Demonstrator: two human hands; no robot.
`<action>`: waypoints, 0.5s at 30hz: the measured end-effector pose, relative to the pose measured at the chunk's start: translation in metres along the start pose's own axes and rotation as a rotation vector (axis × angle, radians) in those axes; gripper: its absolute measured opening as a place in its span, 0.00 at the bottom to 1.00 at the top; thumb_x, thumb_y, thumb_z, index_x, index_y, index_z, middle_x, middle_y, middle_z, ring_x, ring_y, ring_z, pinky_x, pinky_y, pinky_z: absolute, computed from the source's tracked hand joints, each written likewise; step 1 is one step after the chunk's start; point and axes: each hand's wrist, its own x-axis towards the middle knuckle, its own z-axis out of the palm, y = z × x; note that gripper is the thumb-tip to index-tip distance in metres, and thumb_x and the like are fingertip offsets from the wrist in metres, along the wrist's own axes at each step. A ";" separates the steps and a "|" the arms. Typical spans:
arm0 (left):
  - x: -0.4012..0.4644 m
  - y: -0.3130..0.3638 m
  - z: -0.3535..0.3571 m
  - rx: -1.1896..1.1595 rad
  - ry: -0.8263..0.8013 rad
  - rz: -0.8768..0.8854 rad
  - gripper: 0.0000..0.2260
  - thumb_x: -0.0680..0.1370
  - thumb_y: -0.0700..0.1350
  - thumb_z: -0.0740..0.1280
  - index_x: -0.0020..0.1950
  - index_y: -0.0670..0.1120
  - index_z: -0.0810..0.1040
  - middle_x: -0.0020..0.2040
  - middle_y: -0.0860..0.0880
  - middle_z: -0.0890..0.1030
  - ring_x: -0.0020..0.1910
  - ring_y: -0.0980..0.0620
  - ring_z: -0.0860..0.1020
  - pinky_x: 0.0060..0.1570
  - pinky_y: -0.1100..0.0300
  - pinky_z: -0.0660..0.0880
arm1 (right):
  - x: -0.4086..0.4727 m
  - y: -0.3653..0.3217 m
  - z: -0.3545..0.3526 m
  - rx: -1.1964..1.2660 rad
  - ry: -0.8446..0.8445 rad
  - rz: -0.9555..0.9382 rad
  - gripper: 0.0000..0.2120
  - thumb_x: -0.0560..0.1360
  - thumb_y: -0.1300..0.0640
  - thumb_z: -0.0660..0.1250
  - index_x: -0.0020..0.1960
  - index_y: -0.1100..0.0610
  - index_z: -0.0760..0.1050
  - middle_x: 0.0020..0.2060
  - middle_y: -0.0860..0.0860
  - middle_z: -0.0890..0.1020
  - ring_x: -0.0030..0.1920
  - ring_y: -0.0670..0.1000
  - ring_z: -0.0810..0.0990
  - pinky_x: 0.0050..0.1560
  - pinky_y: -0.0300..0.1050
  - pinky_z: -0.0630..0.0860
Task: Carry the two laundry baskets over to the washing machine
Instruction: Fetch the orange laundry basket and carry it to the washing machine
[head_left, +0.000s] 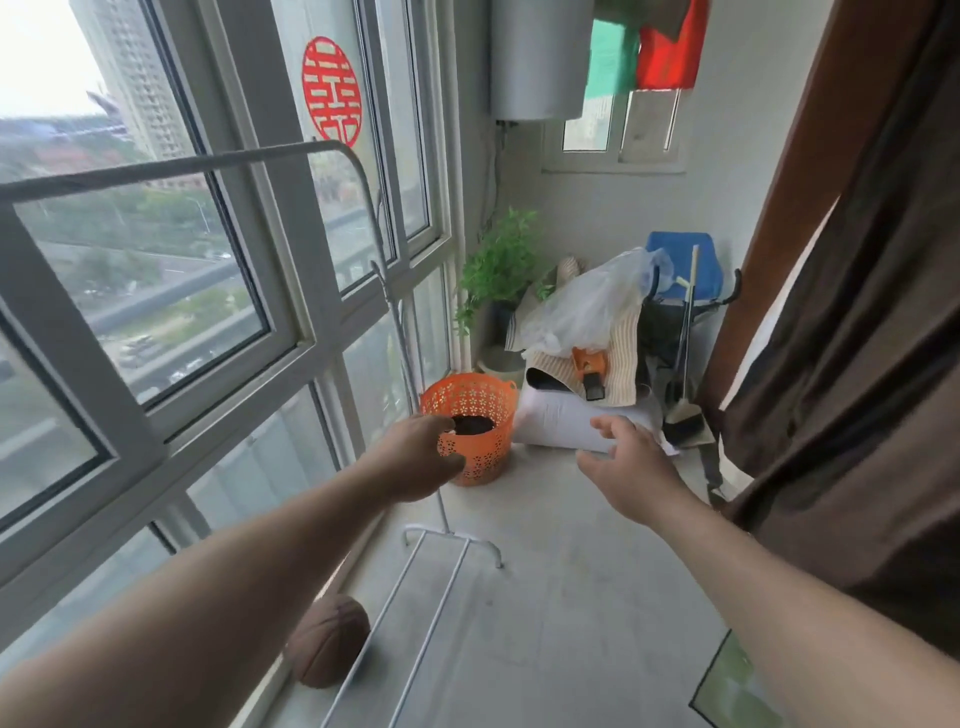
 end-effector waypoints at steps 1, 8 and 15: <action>0.024 0.007 0.000 -0.007 0.006 -0.008 0.26 0.78 0.56 0.69 0.74 0.49 0.73 0.71 0.47 0.77 0.69 0.46 0.76 0.68 0.48 0.73 | 0.027 0.003 -0.007 0.011 0.004 0.006 0.28 0.77 0.50 0.69 0.76 0.53 0.69 0.73 0.55 0.73 0.70 0.55 0.75 0.68 0.49 0.70; 0.163 0.020 0.014 -0.044 -0.021 -0.051 0.26 0.77 0.56 0.68 0.73 0.50 0.74 0.71 0.49 0.79 0.67 0.48 0.77 0.67 0.47 0.75 | 0.180 0.019 -0.017 0.012 -0.063 0.021 0.28 0.77 0.50 0.69 0.76 0.54 0.69 0.73 0.54 0.74 0.70 0.55 0.74 0.68 0.50 0.71; 0.318 -0.001 0.037 -0.119 -0.049 -0.115 0.22 0.78 0.52 0.69 0.70 0.48 0.75 0.66 0.47 0.81 0.63 0.46 0.79 0.61 0.50 0.76 | 0.340 0.031 0.010 -0.020 -0.135 -0.003 0.28 0.78 0.48 0.69 0.76 0.53 0.69 0.74 0.54 0.72 0.70 0.55 0.74 0.67 0.51 0.73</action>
